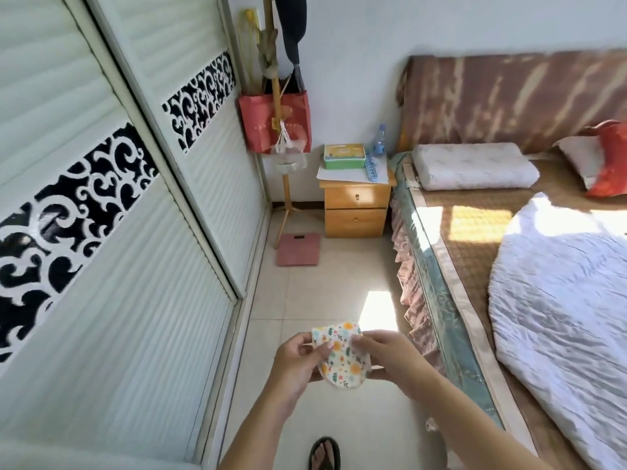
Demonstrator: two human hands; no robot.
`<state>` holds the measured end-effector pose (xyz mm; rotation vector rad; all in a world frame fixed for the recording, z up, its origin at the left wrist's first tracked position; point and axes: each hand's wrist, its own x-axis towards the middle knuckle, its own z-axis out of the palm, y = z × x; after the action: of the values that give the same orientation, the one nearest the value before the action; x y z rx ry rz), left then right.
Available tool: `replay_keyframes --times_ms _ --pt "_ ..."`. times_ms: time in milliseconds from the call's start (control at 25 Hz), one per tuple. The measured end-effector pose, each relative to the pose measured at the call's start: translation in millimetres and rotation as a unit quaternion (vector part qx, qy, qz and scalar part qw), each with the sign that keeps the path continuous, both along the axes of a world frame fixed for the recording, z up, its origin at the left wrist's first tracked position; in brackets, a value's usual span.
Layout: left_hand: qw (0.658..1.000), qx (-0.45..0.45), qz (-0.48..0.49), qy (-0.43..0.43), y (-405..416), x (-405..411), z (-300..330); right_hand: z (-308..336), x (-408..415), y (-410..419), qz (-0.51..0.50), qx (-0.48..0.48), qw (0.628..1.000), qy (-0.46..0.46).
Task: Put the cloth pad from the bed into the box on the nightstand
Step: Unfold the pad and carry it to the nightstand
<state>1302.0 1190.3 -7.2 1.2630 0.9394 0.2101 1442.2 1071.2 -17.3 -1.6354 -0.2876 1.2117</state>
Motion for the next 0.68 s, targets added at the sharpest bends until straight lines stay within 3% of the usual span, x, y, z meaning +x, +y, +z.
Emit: replay_keyframes --times_ms 160,240,320,400,680 --pt "1.0 0.011 -0.009 0.008 93 76 3 7 81 58 -0.008 -0.062 0.986 -0.152" --pt "1.0 0.015 -0.012 0.023 127 111 5 10 118 75 0.09 -0.147 0.941 -0.292" --pt "0.999 0.016 -0.022 0.03 159 151 -1 7 156 97 0.197 -0.223 0.871 -0.392" --pt "0.999 0.011 -0.025 0.038 189 195 -7 7 196 124 0.242 -0.237 0.844 -0.416" --pt "0.998 -0.019 -0.017 0.052 287 376 -17 6 368 218 0.271 -0.239 0.839 -0.408"
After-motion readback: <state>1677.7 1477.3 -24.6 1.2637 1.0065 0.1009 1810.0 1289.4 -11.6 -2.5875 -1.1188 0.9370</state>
